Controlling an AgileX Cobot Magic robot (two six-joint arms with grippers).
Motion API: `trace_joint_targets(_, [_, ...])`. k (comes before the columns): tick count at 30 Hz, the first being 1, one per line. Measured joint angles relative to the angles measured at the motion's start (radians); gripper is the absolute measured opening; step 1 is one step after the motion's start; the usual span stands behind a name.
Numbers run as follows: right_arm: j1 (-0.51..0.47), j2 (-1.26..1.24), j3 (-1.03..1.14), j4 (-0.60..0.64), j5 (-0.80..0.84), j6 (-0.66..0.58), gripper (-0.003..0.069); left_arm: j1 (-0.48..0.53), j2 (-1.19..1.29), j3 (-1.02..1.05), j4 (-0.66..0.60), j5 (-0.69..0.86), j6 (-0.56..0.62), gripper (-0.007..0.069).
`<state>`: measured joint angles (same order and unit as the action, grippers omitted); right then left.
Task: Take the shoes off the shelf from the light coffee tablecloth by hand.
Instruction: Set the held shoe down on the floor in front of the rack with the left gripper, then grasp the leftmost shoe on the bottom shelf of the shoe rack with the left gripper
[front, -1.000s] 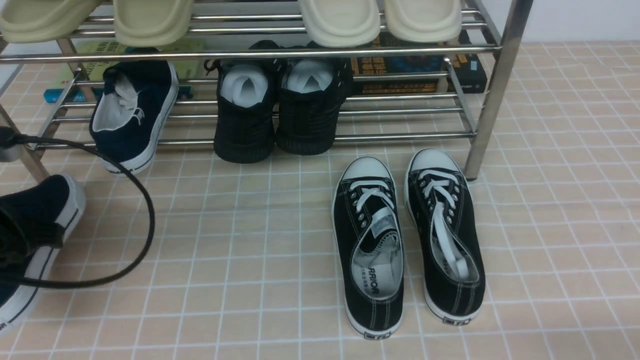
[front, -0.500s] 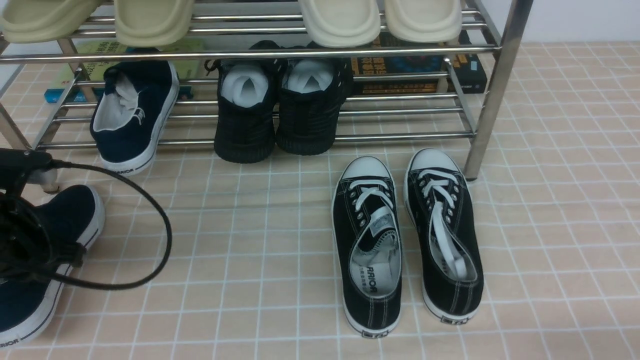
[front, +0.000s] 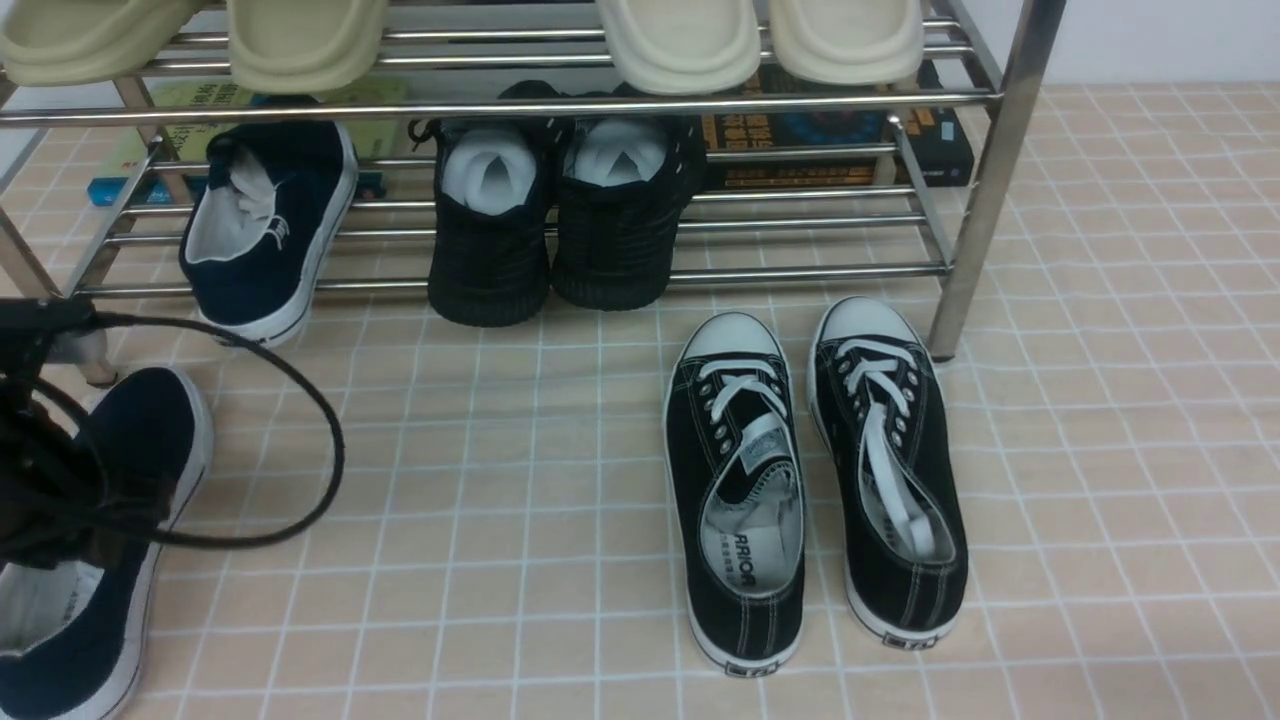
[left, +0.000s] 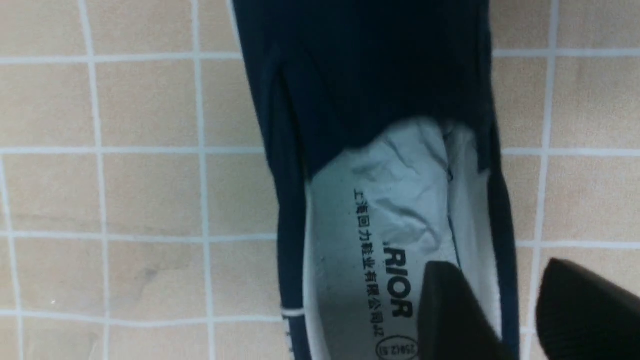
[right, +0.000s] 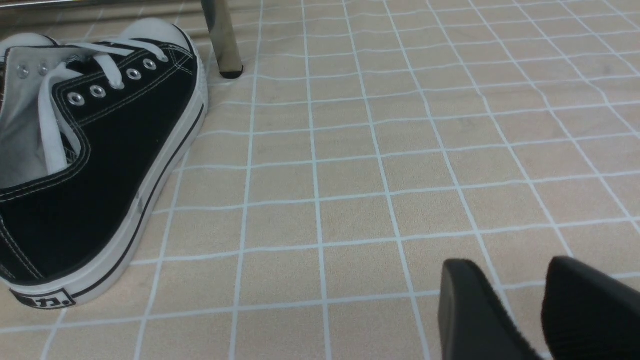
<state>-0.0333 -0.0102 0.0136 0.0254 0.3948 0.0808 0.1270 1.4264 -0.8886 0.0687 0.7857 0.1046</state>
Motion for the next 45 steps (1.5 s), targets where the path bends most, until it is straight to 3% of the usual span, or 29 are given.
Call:
trace_joint_targets(3, [0.0, 0.0, 0.0, -0.001, 0.0, 0.0, 0.0239, 0.0, 0.0, -0.103, 0.009, 0.092, -0.05, 0.0384])
trace_joint_targets(6, [0.0, 0.0, 0.0, -0.001, 0.0, 0.0, 0.0239, 0.0, 0.001, -0.209, -0.011, 0.172, -0.095, 0.0382])
trace_joint_targets(11, [0.0, 0.0, 0.0, 0.0, 0.0, 0.0, 0.0239, 0.0, 0.026, -0.368, -0.062, 0.298, -0.15, 0.0206])
trace_joint_targets(14, [0.0, 0.0, 0.0, 0.0, 0.0, 0.0, 0.0239, 0.0, 0.064, -0.463, -0.084, 0.321, -0.208, 0.004])
trace_joint_targets(21, [0.0, 0.0, 0.0, 0.0, 0.0, 0.0, 0.0239, -0.005, 0.154, -0.534, -0.146, 0.314, -0.254, 0.0002])
trace_joint_targets(28, [0.0, 0.0, 0.0, 0.0, 0.0, 0.0, 0.0239, -0.118, 0.232, -0.594, -0.014, 0.27, -0.287, 0.0104])
trace_joint_targets(38, [0.0, 0.0, 0.0, 0.0, -0.001, 0.0, 0.0239, -0.153, 0.336, -0.639, 0.169, 0.032, -0.589, 0.0381])
trace_joint_targets(45, [0.0, 0.0, 0.0, 0.0, -0.001, 0.0, 0.0239, -0.153, 0.4, -0.64, 0.174, -0.055, -0.636, 0.0423])
